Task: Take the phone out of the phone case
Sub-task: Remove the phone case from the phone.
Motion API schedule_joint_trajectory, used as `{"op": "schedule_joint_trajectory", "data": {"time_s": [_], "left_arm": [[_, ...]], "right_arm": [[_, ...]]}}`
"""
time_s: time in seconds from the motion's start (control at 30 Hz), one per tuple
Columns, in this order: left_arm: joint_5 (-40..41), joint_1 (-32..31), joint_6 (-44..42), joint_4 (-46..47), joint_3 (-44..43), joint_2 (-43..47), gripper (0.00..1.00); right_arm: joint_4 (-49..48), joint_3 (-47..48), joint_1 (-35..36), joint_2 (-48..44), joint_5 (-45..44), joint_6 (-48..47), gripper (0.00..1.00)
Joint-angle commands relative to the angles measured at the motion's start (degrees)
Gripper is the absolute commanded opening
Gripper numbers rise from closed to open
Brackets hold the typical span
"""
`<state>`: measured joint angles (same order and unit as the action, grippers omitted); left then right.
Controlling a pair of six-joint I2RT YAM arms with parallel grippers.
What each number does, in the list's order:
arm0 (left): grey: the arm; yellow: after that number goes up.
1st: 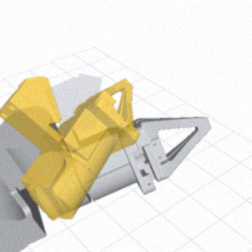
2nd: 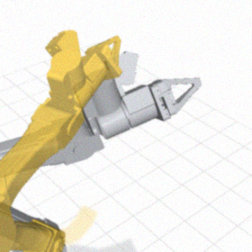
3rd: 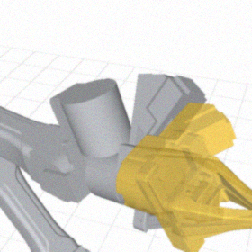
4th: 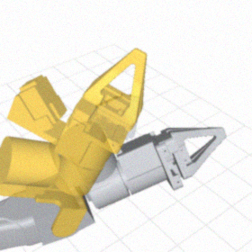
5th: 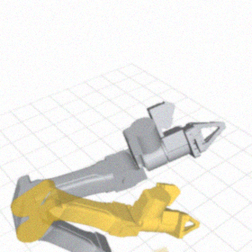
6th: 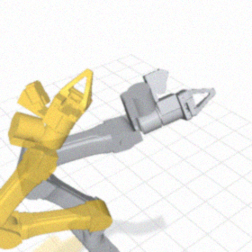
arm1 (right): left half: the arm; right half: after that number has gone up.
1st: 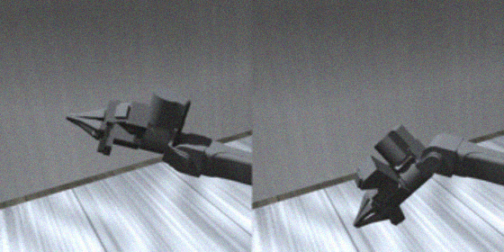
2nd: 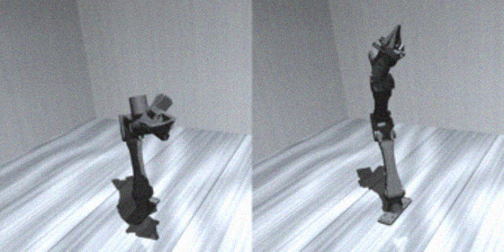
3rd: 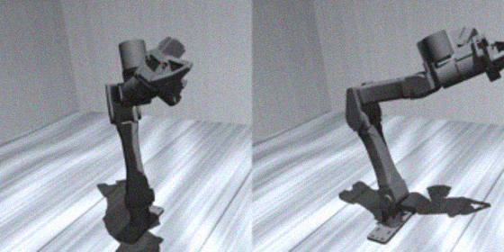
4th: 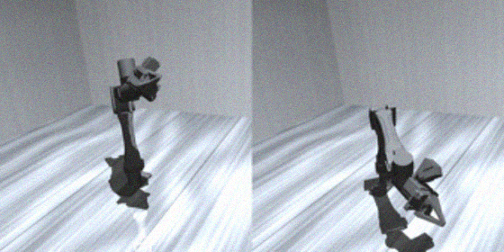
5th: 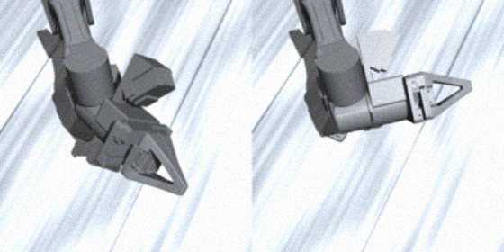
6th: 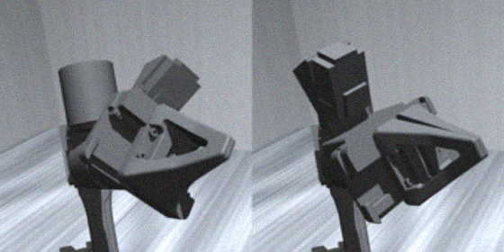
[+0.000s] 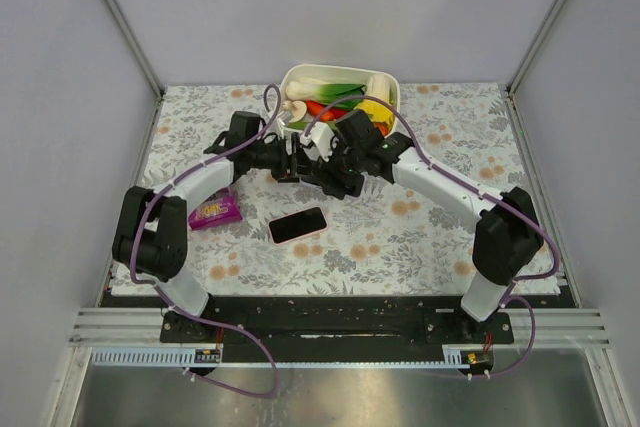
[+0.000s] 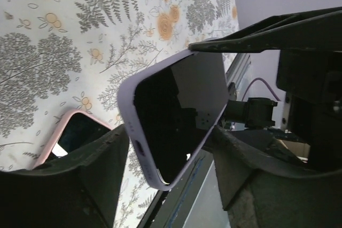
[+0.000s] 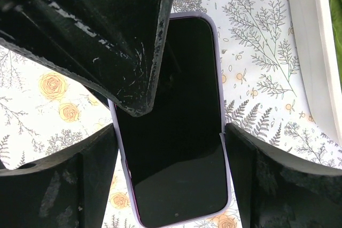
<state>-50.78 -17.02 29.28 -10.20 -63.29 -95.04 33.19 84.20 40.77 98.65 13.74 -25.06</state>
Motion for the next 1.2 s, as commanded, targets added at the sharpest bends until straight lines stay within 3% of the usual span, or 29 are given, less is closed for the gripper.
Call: {"op": "schedule_joint_trajectory", "data": {"time_s": [0.0,0.5,0.6,0.63,0.83,0.9,1.17], "left_arm": [[-4.67,-0.21,3.41,4.04,-2.28,-1.28,0.63],[-6.96,-1.09,6.23,7.03,-2.72,-4.27,0.26],[-7.05,-1.09,6.41,6.94,-2.98,-4.62,0.02],[-7.13,-1.09,6.49,6.94,-2.9,-4.8,0.0],[-7.57,-0.83,4.83,6.51,-2.9,-3.57,0.0],[-8.01,-0.74,4.04,6.24,-2.89,-2.96,0.0],[-9.77,3.47,-5.98,-0.52,-6.5,-1.2,0.0]], "right_arm": [[-6.38,-0.88,0.8,-3.55,-3.71,0.54,0.0],[-10.25,-3.61,1.24,-4.52,-6.18,1.85,0.0],[-10.69,-4.4,1.33,-4.87,-5.91,2.47,0.02],[-10.95,-4.75,1.5,-4.96,-5.91,2.73,0.04],[-11.48,-6.77,1.5,-6.45,-5.92,4.84,0.38],[-11.48,-7.38,1.5,-7.33,-5.56,5.28,0.58],[-8.23,-8.79,1.5,-10.05,-2.93,6.95,0.83]]}}
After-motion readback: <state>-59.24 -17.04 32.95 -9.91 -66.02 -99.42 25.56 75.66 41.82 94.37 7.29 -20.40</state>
